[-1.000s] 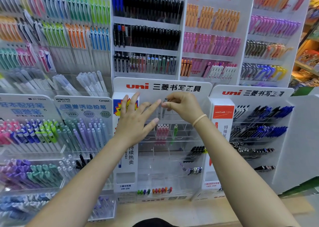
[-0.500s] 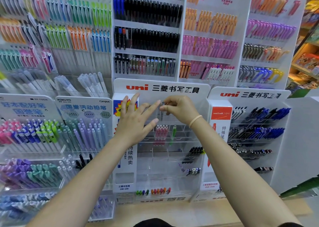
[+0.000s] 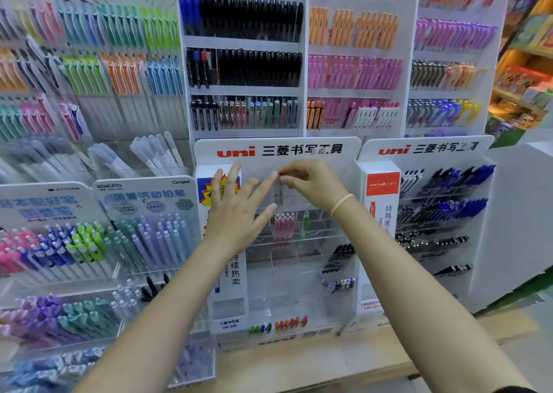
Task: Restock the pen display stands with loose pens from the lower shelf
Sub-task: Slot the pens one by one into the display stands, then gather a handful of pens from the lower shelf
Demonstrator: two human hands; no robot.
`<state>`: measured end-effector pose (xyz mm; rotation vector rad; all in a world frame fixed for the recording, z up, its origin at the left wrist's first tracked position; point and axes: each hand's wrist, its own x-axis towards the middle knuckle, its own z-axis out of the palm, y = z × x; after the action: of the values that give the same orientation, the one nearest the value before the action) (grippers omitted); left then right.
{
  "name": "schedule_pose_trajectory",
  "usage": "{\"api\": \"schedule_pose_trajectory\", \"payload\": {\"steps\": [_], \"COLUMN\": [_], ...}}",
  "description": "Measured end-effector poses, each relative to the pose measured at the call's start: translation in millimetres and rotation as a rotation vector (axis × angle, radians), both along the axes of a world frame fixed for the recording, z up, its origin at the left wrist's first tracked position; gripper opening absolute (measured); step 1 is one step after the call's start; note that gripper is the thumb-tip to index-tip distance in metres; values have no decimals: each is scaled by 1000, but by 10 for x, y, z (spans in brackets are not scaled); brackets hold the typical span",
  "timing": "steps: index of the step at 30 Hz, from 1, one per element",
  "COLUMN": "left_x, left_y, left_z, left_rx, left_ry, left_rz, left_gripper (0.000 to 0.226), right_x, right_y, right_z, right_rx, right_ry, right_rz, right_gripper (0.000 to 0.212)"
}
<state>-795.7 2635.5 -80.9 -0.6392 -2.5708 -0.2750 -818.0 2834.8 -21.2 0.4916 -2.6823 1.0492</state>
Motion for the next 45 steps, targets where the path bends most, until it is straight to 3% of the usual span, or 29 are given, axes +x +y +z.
{"api": "schedule_pose_trajectory", "payload": {"steps": [5, 8, 12, 15, 18, 23, 27, 32, 36, 39, 43, 45], "left_x": [-9, 141, 599, 1147, 1770, 2576, 2802, 2524, 2073, 1720, 1406, 1331], "left_y": [-10, 25, 437, 971, 1504, 2032, 2200, 2423, 2635, 2858, 3132, 3157], "left_z": [8, 98, 175, -103, -696, -1977, -3179, -4760, -5943, -6522, -6953, -7058], "left_rx": [-44, 15, 211, 255, 144, -70, -190, -52, 95, 245, 430, 441], "left_ry": [-9, 47, 250, 79, -236, -473, -717, -894, -867, -816, -825, -654], "left_rz": [22, -10, -245, -468, -640, -797, -661, -408, -261, -155, -80, -129], "left_gripper": [65, 65, 51, 46, 45, 42, 55, 49, 54, 61, 67, 62], "right_x": [388, 949, 1836, 2476, 3161, 4156, 4506, 4196, 3655, 3246, 2754, 2577], "right_y": [59, 196, 573, 980, 1367, 1849, 1932, 2144, 2344, 2565, 2880, 3012], "right_z": [13, -31, -458, -1007, -1601, -2827, -3938, -5465, -6630, -7247, -7582, -7611], "right_rx": [0, -24, 54, 152, 175, 86, 98, -8, -4, -26, 82, 139], "right_ry": [55, 143, 139, 71, -51, -243, -437, -500, -376, -266, -159, -195], "right_rz": [-152, -251, -411, -532, -664, -836, -921, -917, -892, -901, -933, -947], "right_gripper": [43, 38, 38, 34, 32, 46, 50, 52, 64, 65, 52, 48]}}
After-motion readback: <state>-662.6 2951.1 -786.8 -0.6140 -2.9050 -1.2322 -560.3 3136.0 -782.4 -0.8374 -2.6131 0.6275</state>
